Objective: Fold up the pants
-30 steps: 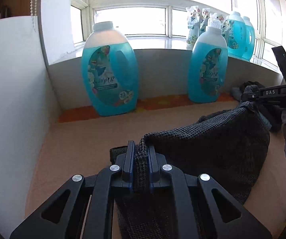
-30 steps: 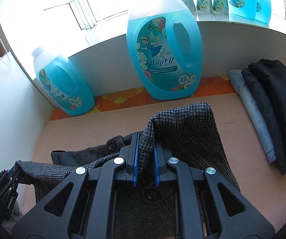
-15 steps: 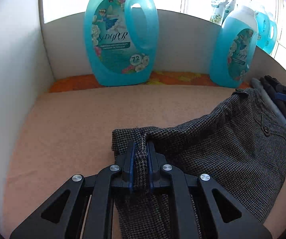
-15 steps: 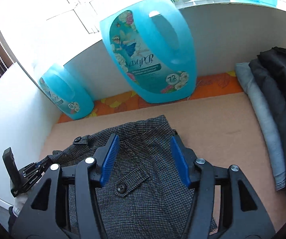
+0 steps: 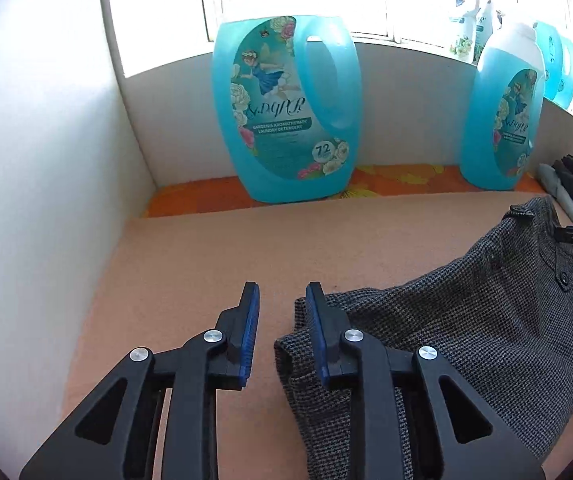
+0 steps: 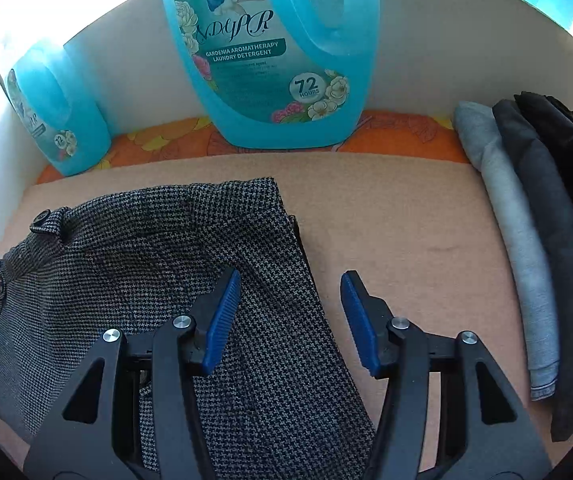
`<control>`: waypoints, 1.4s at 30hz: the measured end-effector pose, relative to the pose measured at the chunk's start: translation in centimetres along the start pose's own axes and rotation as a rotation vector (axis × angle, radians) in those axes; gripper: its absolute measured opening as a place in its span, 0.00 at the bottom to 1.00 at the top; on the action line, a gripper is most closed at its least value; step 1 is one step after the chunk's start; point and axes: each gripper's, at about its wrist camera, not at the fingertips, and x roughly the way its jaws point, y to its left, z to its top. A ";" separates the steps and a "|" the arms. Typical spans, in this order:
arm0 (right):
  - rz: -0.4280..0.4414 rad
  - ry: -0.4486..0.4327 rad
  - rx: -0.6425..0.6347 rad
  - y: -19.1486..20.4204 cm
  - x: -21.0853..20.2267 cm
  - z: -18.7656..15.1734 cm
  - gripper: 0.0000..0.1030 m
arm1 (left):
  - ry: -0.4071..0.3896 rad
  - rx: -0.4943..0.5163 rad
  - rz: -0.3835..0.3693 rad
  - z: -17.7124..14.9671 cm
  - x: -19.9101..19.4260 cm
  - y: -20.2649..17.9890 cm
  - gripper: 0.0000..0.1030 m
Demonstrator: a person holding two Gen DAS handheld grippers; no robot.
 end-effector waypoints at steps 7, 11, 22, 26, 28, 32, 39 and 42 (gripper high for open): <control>0.030 -0.128 -0.111 3.6 -5.4 -0.8 0.54 | -0.045 -0.024 -0.028 -1.7 -4.3 2.2 0.40; 0.150 -0.161 -0.274 9.3 -6.9 -0.9 0.54 | -0.034 -0.045 -0.087 -4.3 -6.6 2.4 0.40; 0.427 -0.004 -0.775 27.8 -3.2 -1.7 0.60 | 0.056 -0.113 -0.292 -11.9 -9.7 1.0 0.45; 0.440 0.054 -0.881 32.4 -0.6 -2.2 0.60 | 0.064 -0.116 -0.320 -13.2 -10.2 0.6 0.45; 0.430 0.070 -0.922 34.4 0.6 -2.4 0.64 | 0.070 -0.125 -0.330 -13.7 -10.4 0.9 0.45; 0.416 0.082 -0.993 37.4 2.6 -3.0 0.78 | 0.087 -0.156 -0.345 -14.5 -10.4 1.7 0.46; 0.370 0.069 -1.029 38.2 3.6 -4.9 0.34 | 0.092 -0.139 -0.358 -14.8 -9.8 2.1 0.48; 0.372 0.003 -0.985 37.3 2.0 -3.8 0.20 | 0.100 -0.162 -0.374 -14.5 -9.0 2.6 0.51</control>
